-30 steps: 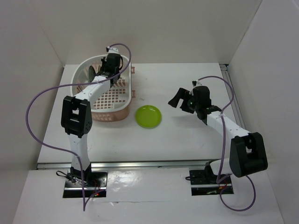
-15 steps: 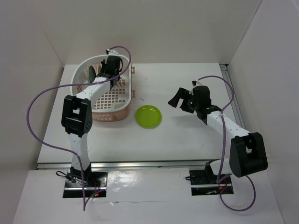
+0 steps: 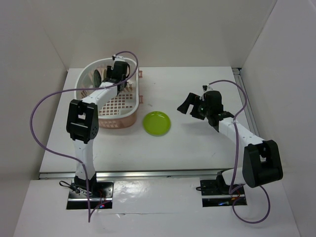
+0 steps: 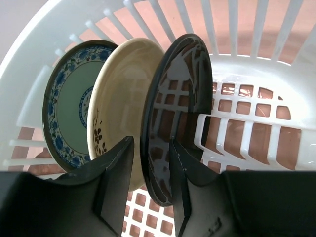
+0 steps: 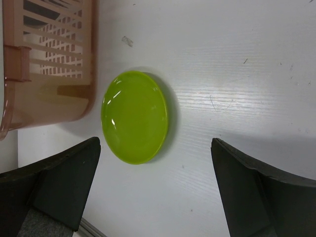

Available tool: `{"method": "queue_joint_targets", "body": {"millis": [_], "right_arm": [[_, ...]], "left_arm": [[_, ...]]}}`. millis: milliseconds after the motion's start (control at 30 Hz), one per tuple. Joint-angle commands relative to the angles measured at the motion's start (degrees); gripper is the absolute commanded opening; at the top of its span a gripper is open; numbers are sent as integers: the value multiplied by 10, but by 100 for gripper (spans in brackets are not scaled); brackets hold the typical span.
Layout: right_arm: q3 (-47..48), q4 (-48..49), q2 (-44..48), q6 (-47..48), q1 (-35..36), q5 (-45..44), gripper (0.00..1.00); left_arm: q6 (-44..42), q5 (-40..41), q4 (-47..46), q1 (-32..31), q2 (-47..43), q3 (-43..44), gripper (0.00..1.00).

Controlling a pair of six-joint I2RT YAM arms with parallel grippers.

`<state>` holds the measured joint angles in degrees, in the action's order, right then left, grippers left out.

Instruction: Load the plates into the dish rack

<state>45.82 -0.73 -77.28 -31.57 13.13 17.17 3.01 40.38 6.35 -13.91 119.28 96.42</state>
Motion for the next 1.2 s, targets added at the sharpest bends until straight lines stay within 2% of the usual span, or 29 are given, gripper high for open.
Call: {"method": "queue_joint_targets", "body": {"millis": [0,67,133,200,333,567,700,767,867,967,1000,1100,1167], "right_arm": [[25,3,-1,15,5,4,100],[25,-2,-1,15,5,-18,100],[25,-8,-1,15,5,-23,100],[25,-8,-8,15,5,-23,100],[20,-1,-14,15,5,-11,100],[20,5,-38,15,5,1,100],[25,-2,-74,22,5,12,100],[25,5,-92,17,5,41,100],[20,39,-113,5,10,72,100],[20,68,-159,-2,16,115,100],[20,78,-177,-8,16,130,100],[20,100,-197,-14,36,136,95],[32,100,-213,-14,42,127,92]], "left_arm": [[11,2,-1,4,1,14,47],[18,-10,5,4,-11,19,57],[24,-21,11,4,-17,25,58],[31,-41,17,4,-23,39,63],[49,-95,39,4,-41,67,65],[54,-114,66,4,-78,91,68],[65,-145,85,-22,-130,86,84],[65,-154,97,-51,-157,86,98],[66,-182,130,-88,-201,91,100],[84,-306,164,-111,-239,97,100],[84,-422,170,-111,-249,91,100],[77,-581,155,-111,-287,55,100],[111,-615,135,-111,-304,29,100]]}}
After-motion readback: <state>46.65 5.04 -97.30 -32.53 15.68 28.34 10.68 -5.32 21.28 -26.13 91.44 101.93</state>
